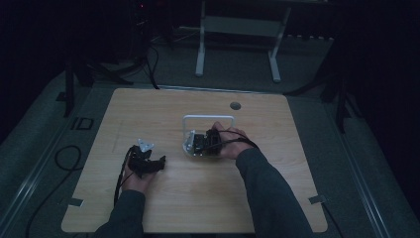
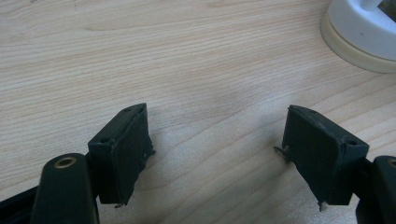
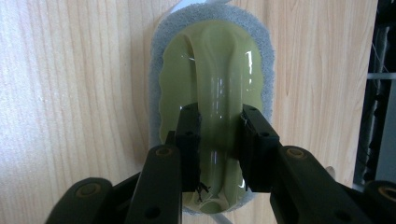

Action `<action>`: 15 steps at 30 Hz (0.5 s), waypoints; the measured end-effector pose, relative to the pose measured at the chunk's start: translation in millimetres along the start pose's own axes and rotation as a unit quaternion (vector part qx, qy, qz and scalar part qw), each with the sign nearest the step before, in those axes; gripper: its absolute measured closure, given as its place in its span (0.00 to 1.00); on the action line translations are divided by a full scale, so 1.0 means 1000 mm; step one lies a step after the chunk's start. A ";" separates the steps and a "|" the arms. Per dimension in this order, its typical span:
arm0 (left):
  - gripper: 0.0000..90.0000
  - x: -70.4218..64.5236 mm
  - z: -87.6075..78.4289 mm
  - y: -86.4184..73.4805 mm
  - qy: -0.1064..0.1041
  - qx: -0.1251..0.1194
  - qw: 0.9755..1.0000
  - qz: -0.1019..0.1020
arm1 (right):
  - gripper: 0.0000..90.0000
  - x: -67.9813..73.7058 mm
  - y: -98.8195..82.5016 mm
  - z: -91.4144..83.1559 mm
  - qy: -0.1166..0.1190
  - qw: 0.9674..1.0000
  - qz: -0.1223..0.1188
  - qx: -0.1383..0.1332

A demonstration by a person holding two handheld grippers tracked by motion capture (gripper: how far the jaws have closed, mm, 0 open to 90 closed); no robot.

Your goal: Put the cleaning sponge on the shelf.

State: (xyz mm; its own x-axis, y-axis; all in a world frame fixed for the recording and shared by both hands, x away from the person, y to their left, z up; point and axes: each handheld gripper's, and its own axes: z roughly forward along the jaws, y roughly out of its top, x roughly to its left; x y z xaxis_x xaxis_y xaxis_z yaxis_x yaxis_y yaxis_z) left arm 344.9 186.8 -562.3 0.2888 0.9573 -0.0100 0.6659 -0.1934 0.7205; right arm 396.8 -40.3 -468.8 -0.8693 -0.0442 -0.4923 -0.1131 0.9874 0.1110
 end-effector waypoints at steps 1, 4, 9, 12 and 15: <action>0.26 0.000 0.000 0.000 0.000 0.000 1.000 0.000 | 0.79 0.000 0.000 0.000 -0.001 1.000 0.000 0.002; 0.26 0.000 0.000 0.000 0.000 -0.001 1.000 0.000 | 0.79 0.000 0.001 0.001 -0.007 1.000 -0.005 0.003; 0.26 0.000 0.000 0.000 0.000 0.000 1.000 0.000 | 0.79 0.000 0.000 0.003 -0.019 1.000 -0.004 0.008; 0.26 0.000 0.000 0.000 0.000 -0.001 1.000 0.000 | 0.80 0.000 0.001 0.004 -0.030 0.999 -0.008 0.010; 0.26 0.000 0.000 0.000 0.000 0.000 1.000 0.000 | 0.80 0.000 0.001 0.006 -0.037 0.999 -0.012 0.011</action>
State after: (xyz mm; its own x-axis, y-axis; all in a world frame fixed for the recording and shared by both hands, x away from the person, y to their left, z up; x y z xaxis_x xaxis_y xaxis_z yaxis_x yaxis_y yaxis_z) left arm 344.9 186.8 -562.4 0.2892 0.9572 -0.0100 0.6652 -0.1934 0.7212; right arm 399.3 -37.9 -473.7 -0.8282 -0.0574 -0.5575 -0.1227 0.9892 0.0803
